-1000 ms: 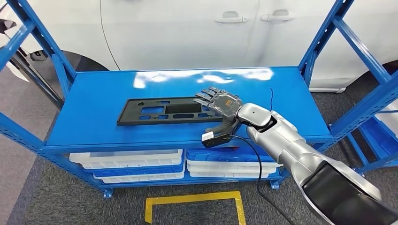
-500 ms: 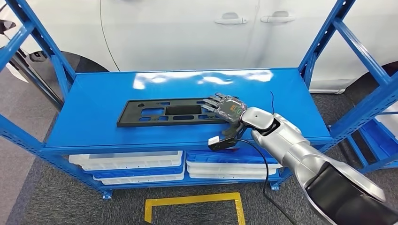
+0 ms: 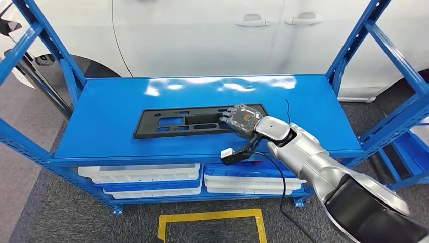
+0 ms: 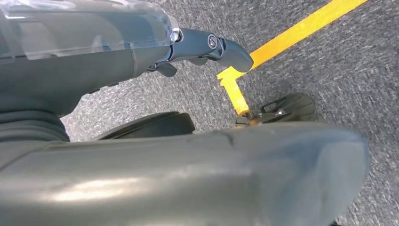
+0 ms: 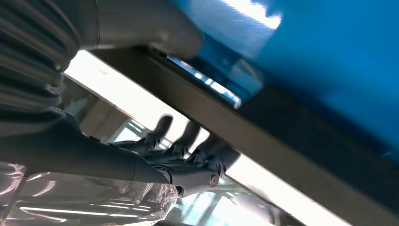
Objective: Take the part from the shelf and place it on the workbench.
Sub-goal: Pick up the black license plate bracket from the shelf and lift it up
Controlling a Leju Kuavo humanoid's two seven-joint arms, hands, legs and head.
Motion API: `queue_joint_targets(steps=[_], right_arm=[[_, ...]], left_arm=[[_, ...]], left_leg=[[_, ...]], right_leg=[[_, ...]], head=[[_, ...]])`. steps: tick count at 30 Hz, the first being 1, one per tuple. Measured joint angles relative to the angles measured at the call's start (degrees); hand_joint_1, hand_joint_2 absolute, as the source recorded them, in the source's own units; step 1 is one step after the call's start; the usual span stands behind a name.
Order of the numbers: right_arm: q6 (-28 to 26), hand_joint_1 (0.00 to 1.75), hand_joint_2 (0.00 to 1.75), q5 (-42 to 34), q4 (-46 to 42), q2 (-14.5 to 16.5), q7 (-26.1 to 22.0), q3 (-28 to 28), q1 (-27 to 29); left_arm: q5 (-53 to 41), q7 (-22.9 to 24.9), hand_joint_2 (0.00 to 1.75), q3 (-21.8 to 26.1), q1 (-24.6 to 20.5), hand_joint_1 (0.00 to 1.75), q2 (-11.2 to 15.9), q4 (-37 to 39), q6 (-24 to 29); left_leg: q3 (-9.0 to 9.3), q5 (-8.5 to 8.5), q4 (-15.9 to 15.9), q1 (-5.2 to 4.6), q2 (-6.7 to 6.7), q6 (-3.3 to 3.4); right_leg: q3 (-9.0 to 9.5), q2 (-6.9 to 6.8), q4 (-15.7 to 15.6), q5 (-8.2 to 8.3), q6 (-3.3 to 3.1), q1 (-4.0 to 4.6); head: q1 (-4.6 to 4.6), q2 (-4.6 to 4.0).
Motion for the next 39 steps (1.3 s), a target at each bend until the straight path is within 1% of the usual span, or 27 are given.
queue_joint_targets(steps=[2, 3, 4, 7, 8, 9, 10, 11, 13, 14, 17, 18, 20, 22, 23, 24, 25, 27, 28, 29, 31, 32, 34, 35, 37, 38, 39], right_arm=[[-0.3, 1.75, 1.75, -0.2, 0.0, 0.0, 0.2, 0.0, -0.2], [-0.4, 1.75, 1.75, -0.2, 0.0, 0.0, 0.3, 0.0, -0.3], [-0.5, 1.75, 1.75, -0.3, 0.0, 0.0, 0.3, 0.0, -0.4], [-0.8, 1.75, 1.75, -0.3, 0.0, -0.1, 0.4, 0.0, -0.5], [-0.9, 1.75, 1.75, -0.4, 0.0, -0.1, 0.4, 0.0, -0.5], [-1.0, 1.75, 1.75, -0.7, -0.1, -0.1, 0.4, 0.0, -0.5], [-1.1, 1.75, 1.75, -1.4, -0.3, -0.1, 0.4, 0.0, -0.4], [-1.1, 1.75, 1.75, -2.5, -0.5, -0.2, 0.1, -0.2, -0.5], [-0.9, 1.75, 1.75, -5.7, -1.2, -0.4, -1.1, -1.2, -0.5], [-0.5, 1.75, 1.75, -7.8, -1.7, -0.6, -1.9, -1.9, -0.5], [3.3, 1.75, 1.75, -16.3, -4.5, -0.7, -5.1, -6.2, -0.7], [5.7, 1.75, 1.75, -19.5, -6.1, -0.7, -6.1, -8.2, -1.1], [10.9, 1.75, 1.75, -25.0, -9.8, -0.7, -7.2, -12.3, -2.5], [15.7, 1.75, 1.75, -30.2, -13.6, -0.6, -7.9, -16.1, -4.5], [17.6, 1.75, 1.75, -32.5, -15.2, -0.6, -8.2, -17.7, -5.4], [19.2, 1.75, 1.75, -34.5, -16.7, -0.5, -8.4, -19.1, -6.1], [20.6, 1.75, 1.75, -36.7, -18.1, -0.5, -8.7, -20.4, -6.6], [23.0, 1.75, 1.75, -41.4, -21.0, -0.4, -9.4, -22.5, -7.2], [24.1, 1.75, 1.75, -44.1, -22.4, -0.3, -9.8, -23.6, -7.3], [25.0, 1.75, 1.75, -46.8, -23.7, -0.1, -10.2, -24.4, -7.2], [26.9, 1.75, 1.75, -51.9, -26.2, 0.1, -11.1, -25.8, -6.3], [27.9, 1.75, 1.75, -54.3, -27.4, 0.1, -11.7, -26.3, -5.5], [30.2, 1.75, 1.75, -59.0, -30.0, -0.3, -12.9, -27.2, -3.5], [31.6, 1.75, 1.75, -61.4, -31.4, -0.7, -13.4, -27.5, -2.3], [34.1, 1.75, 1.75, -65.8, -34.3, -1.9, -14.4, -27.7, 1.1], [35.2, 1.75, 1.75, -67.7, -35.9, -2.5, -14.8, -27.8, 3.2], [36.1, 1.75, 1.75, -69.1, -37.3, -3.0, -15.1, -27.8, 5.4]], left_arm=[[-0.1, -0.1, 0.00, 0.1, 0.1, 0.00, 0.0, 0.0, 0.0], [-0.1, -0.2, 0.00, 0.2, 0.1, 0.00, 0.0, 0.0, 0.0], [-0.2, -0.2, 0.00, 0.3, 0.0, 0.00, 0.0, 0.0, 0.0], [-0.4, -0.3, 0.00, 0.4, 0.1, 0.00, 0.0, 0.0, 0.0], [-0.5, -0.3, 0.00, 0.5, 0.2, 0.00, 0.0, 0.0, 0.0], [-0.5, -0.3, 0.00, 0.6, 0.2, 0.00, 0.0, 0.0, 0.0], [-0.5, -0.4, 0.00, 0.7, 0.2, 0.00, 0.0, 0.0, 0.0], [-0.5, -0.5, 0.00, 0.7, 0.2, 0.00, 0.0, 0.0, 0.0], [-0.6, -0.7, 0.00, 0.9, 0.2, 0.00, 0.0, 0.0, -0.1], [-0.6, -0.7, 0.00, 0.9, 0.2, 0.00, 0.0, 0.0, -0.1], [-0.7, -0.8, 0.00, 1.0, 0.4, 0.00, 0.1, 0.0, 0.1], [-0.8, -0.8, 0.00, 1.1, 0.4, 0.00, 0.1, 0.0, 0.2], [-0.9, -0.9, 0.00, 1.2, 0.4, 0.00, 0.1, 0.0, 0.4], [-0.9, -1.1, 0.00, 1.4, 0.4, 0.00, 0.2, 0.0, 0.7], [-0.9, -1.3, 0.00, 1.6, 0.4, 0.00, 0.2, 0.0, 0.9], [-0.8, -1.4, 0.00, 1.7, 0.3, 0.00, 0.2, 0.0, 1.0], [-0.7, -1.8, 0.00, 2.0, 0.3, 0.00, 0.2, 0.0, 1.0], [0.1, -2.9, 0.87, 2.5, 0.3, 0.00, 0.2, 0.0, 0.4], [1.0, -3.9, 1.31, 2.9, 0.3, 0.00, 0.2, 0.0, -0.5], [2.2, -5.1, 1.75, 3.5, 0.2, 0.00, 0.2, 0.0, -1.5], [5.1, -8.1, 1.75, 5.2, 0.1, 0.00, 0.2, 0.0, -3.9], [6.4, -9.8, 1.75, 6.3, 0.0, 0.00, 0.2, 0.0, -4.9], [8.5, -13.2, 1.75, 8.3, -0.1, 0.00, 0.2, 0.0, -6.6], [9.5, -14.7, 1.75, 9.2, -0.2, 0.00, 0.3, 0.0, -7.3], [10.9, -17.4, 1.75, 11.1, -0.2, 0.00, 0.4, 0.0, -8.6], [11.3, -18.8, 1.75, 11.9, -0.2, 0.00, 0.5, 0.0, -9.0], [11.5, -20.1, 1.75, 12.6, -0.1, 0.00, 0.6, 0.0, -9.1]], left_leg=[[0.03, -0.22, 0.1, 0.00, 0.14, -0.61], [-0.28, -0.93, 1.0, 0.00, 0.25, -0.96], [-1.11, -2.24, 3.1, 0.02, 0.34, -1.32], [-6.06, -7.39, 13.7, 0.32, 0.57, -2.15], [-7.07, -7.85, 15.8, 0.42, 0.60, -2.33], [-6.98, -7.18, 15.6, 0.55, 0.62, -2.47], [-5.77, -5.59, 13.2, 0.71, 0.63, -2.56], [-3.70, -3.57, 9.2, 0.89, 0.58, -2.62], [-0.27, -1.09, 2.3, 1.02, 0.28, -2.22], [0.46, -0.67, 0.7, 0.97, 0.15, -1.85], [0.37, -0.33, 0.1, 0.61, 0.26, -0.48], [0.38, -0.16, -0.1, 0.56, 0.35, -0.09], [0.38, 0.05, -0.3, 0.55, 0.55, 0.42], [0.32, -0.03, -0.3, 0.42, 0.77, 0.64], [0.37, -0.11, -0.2, 0.39, 0.84, 0.72], [0.45, -0.21, -0.2, 0.41, 0.86, 0.75], [0.60, -0.34, -0.1, 0.45, 0.86, 0.74], [0.95, -0.68, 0.0, 0.46, 0.84, 0.49], [1.01, -0.85, 0.2, 0.37, 0.86, 0.26], [0.97, -0.93, 0.2, 0.29, 0.96, 0.00], [0.86, -1.01, 0.2, 0.23, 1.39, -0.52], [0.80, -1.16, 0.2, 0.27, 1.64, -0.80], [0.13, -2.62, 2.1, 0.38, 1.85, -1.34], [-0.98, -4.09, 4.6, 0.44, 1.85, -1.56], [-4.35, -7.45, 11.9, 0.56, 1.82, -1.87], [-5.87, -8.41, 15.0, 0.60, 1.83, -1.98], [-6.64, -8.40, 16.4, 0.62, 1.83, -2.05]], right_leg=[[0.21, 0.12, -0.7, 0.24, -0.35, -0.25], [0.45, 0.05, -1.0, 0.38, -0.63, -0.41], [0.68, -0.05, -1.3, 0.52, -0.91, -0.56], [0.89, -0.22, -1.5, 0.50, -1.24, -0.51], [0.91, -0.21, -1.4, 0.49, -1.24, -0.50], [0.93, -0.15, -1.4, 0.47, -1.20, -0.51], [0.99, -0.06, -1.3, 0.42, -1.11, -0.54], [1.04, 0.05, -1.2, 0.31, -0.95, -0.58], [0.96, 0.39, -0.7, 0.06, -0.42, -0.45], [0.82, 0.55, -0.6, 0.00, -0.11, -0.39], [0.26, 0.79, -0.3, -0.04, 0.76, -0.65], [-0.17, 0.82, 0.4, -0.63, 0.93, -0.80], [-2.50, 0.97, 5.4, -3.59, 1.02, -0.96], [-6.27, 1.17, 13.5, -6.94, 1.14, -0.95], [-7.62, 1.23, 16.3, -7.48, 1.23, -0.95], [-8.02, 1.24, 16.9, -6.93, 1.28, -0.97], [-7.27, 1.20, 15.1, -5.24, 1.25, -0.99], [-3.80, 0.74, 7.3, -0.99, 0.97, -0.89], [-2.21, 0.46, 3.6, 0.29, 0.76, -0.71], [-1.30, 0.26, 1.4, 0.75, 0.53, -0.51], [-0.98, 0.52, 0.1, 0.50, 0.16, -0.19], [-0.95, 0.76, -0.1, 0.58, -0.09, -0.30], [-0.66, 1.12, -0.6, 0.81, -0.68, -0.50], [-0.51, 1.21, -0.8, 0.89, -0.97, -0.59], [-0.41, 1.39, -0.8, 0.83, -1.31, -0.46], [-0.36, 1.53, -0.8, 0.78, -1.34, -0.41], [-0.31, 1.69, -0.8, 0.73, -1.34, -0.39]], head=[[0.00, 0.00], [-0.01, 0.00], [-0.01, 0.00], [-0.01, 0.00], [-0.01, 0.00], [-0.02, 0.00], [-0.02, 0.00], [-0.02, 0.00], [-0.01, 0.00], [-0.01, 0.00], [-0.01, 0.00], [-0.01, 0.00], [0.00, 0.00], [-0.01, 0.00], [-0.01, 0.00], [-0.01, 0.00], [0.00, 0.00], [0.01, 0.00], [0.00, 0.00], [-0.01, 0.00], [-0.01, 0.00], [-0.01, 0.00], [-0.01, 0.00], [-0.02, 0.00], [-0.02, 0.00], [-0.02, 0.00], [-0.02, 0.00]])
